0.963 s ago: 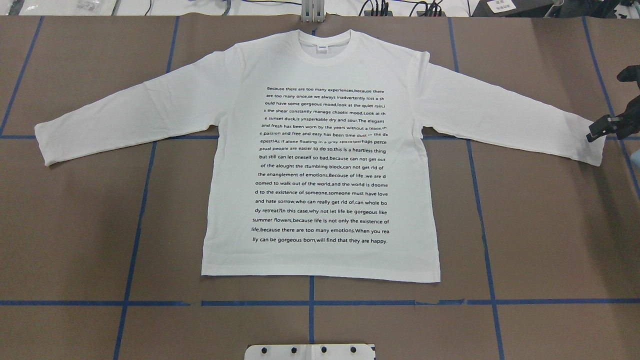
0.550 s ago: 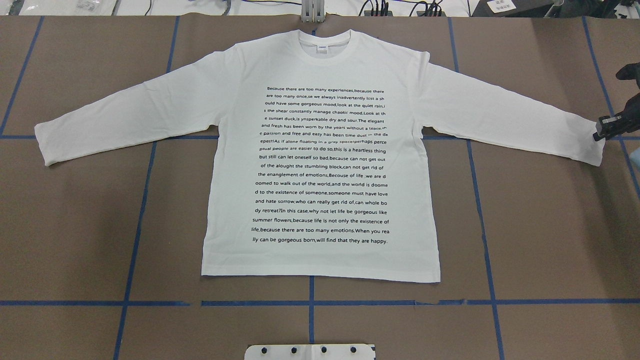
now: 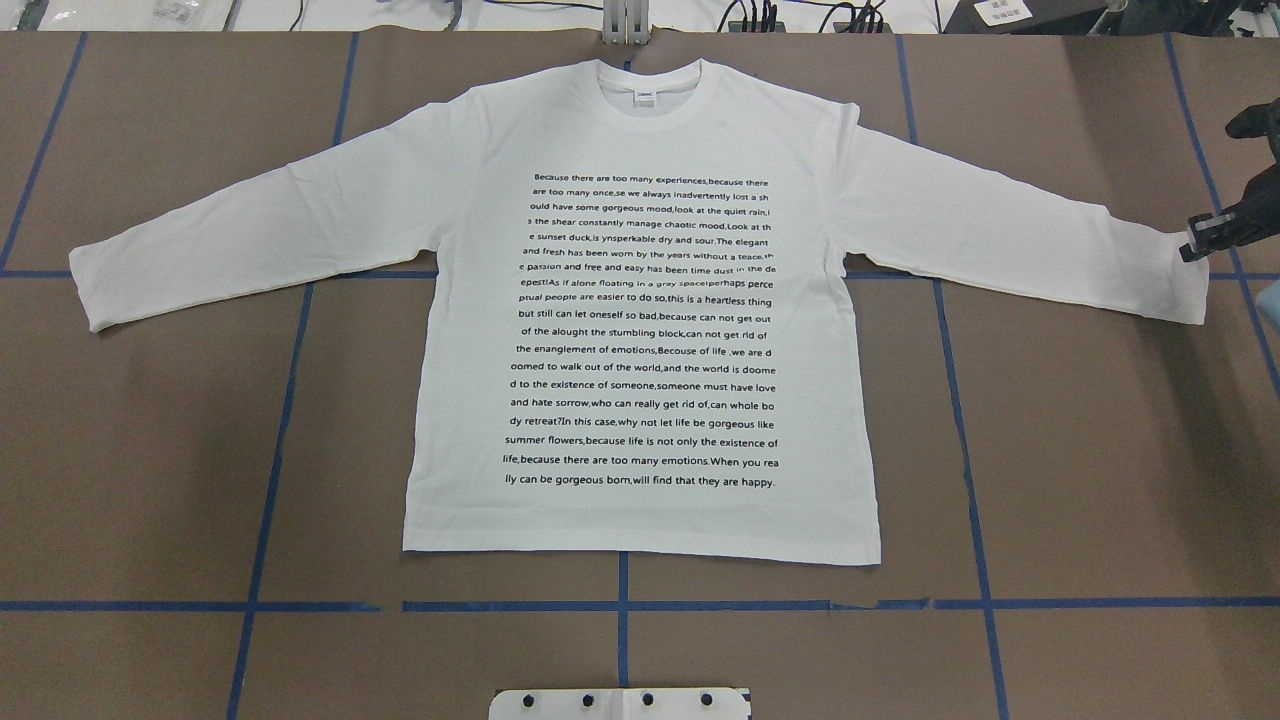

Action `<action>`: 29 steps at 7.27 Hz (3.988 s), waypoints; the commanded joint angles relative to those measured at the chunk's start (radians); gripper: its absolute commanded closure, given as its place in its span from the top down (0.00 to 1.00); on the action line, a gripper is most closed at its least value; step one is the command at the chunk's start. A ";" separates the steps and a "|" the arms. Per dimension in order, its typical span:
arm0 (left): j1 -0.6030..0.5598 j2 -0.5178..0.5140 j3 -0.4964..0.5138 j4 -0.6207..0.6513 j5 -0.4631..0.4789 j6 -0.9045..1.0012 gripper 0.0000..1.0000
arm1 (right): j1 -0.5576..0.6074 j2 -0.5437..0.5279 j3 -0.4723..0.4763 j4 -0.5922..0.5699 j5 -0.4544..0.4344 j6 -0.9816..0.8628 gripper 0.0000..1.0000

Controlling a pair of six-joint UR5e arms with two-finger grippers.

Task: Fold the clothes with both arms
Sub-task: 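Grasp the sleeve near the right gripper and lift it across the shirt, then lay the sleeve over the shirt's upper body with the right gripper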

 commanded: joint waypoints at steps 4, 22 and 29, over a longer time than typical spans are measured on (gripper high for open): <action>-0.004 0.000 0.002 0.000 0.000 0.000 1.00 | -0.059 0.121 0.282 0.003 0.109 0.506 0.00; -0.004 -0.009 0.034 -0.002 0.025 -0.002 1.00 | -0.605 1.005 -0.381 0.131 -0.521 1.032 0.00; 0.014 -0.043 0.090 -0.099 0.067 -0.185 1.00 | -0.642 0.928 -0.280 0.136 -0.606 1.175 0.99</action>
